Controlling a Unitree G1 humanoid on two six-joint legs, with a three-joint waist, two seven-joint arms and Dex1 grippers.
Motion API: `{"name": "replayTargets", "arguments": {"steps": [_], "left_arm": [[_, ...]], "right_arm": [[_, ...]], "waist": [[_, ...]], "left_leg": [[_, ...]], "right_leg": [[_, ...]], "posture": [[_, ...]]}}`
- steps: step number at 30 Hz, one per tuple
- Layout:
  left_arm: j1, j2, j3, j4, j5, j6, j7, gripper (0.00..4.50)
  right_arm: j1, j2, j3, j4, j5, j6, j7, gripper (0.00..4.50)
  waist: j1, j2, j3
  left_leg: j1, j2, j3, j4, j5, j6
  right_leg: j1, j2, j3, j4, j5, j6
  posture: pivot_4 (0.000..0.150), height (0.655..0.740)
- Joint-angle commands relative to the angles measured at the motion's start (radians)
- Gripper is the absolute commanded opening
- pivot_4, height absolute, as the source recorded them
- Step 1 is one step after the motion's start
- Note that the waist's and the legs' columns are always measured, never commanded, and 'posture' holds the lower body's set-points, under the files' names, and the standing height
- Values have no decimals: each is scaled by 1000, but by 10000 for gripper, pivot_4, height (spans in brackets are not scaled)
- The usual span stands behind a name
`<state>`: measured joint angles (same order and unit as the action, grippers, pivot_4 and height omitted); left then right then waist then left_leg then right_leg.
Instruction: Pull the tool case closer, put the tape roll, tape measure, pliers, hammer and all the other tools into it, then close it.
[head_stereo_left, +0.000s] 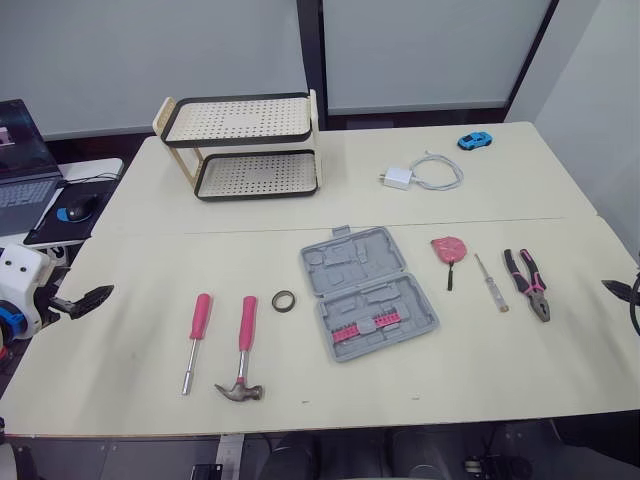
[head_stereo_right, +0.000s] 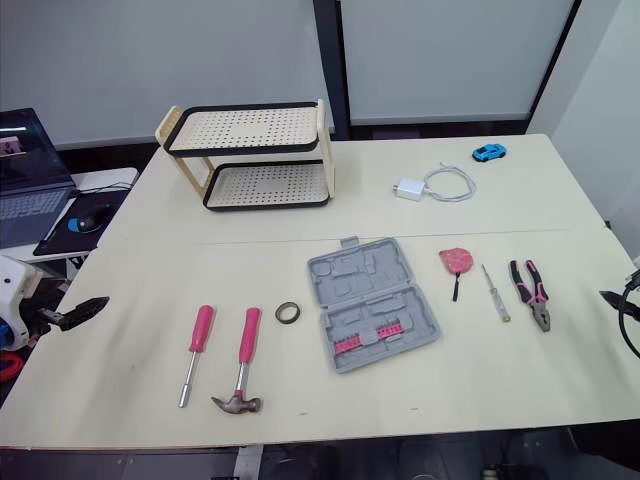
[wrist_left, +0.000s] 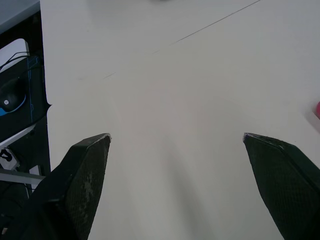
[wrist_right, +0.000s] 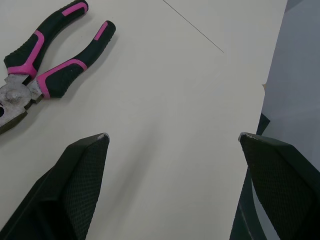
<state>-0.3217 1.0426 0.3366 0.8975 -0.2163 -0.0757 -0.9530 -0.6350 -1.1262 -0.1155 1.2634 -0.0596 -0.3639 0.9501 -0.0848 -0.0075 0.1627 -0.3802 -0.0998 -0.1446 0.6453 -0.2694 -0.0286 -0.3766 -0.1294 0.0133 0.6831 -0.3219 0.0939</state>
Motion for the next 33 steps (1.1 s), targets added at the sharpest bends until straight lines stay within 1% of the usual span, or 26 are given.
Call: {"name": "replayTargets", "arguments": {"steps": [1, 12, 26, 30, 33], "left_arm": [[-3, 10, 11, -8, 2, -12, 7, 44139], [-5, 6, 15, -23, -3, -6, 23, 44139], [13, 7, 27, -50, -23, 31, 16, 44139], [41, 6, 50, -87, -52, 72, 10, 44139], [66, 4, 79, -169, -97, 154, 6, 44139]], "right_arm": [[-15, -23, -13, -1, 3, -13, -11, 44552], [-3, -21, -11, 2, 2, -14, -15, 44552], [-11, -18, -9, -9, 1, -10, -18, 44552], [-14, -15, -11, -10, 4, -4, -24, 44552], [-27, -3, -13, -23, 12, -2, -16, 44552]], "waist": [[0, 0, 0], [0, 0, 0], [0, 0, 0], [-2, 0, 0], [-2, 0, 0]], "left_leg": [[0, 0, 0, 0, 0, 0], [0, 5, 5, 0, 0, 0], [0, 6, 7, 0, 0, 0], [0, 6, 7, 0, 0, 0], [0, 6, 7, 0, 0, 0]], "right_leg": [[0, 0, 0, 0, 0, 0], [-2, 4, 3, 0, 1, -2], [-3, 4, 3, 1, 2, -2], [-3, 4, 3, 1, 2, -2], [-3, 4, 4, 1, 2, -2]], "posture": [[1500, 7400], [1500, 7400], [1500, 7400], [1500, 7400], [1500, 7400]]}}
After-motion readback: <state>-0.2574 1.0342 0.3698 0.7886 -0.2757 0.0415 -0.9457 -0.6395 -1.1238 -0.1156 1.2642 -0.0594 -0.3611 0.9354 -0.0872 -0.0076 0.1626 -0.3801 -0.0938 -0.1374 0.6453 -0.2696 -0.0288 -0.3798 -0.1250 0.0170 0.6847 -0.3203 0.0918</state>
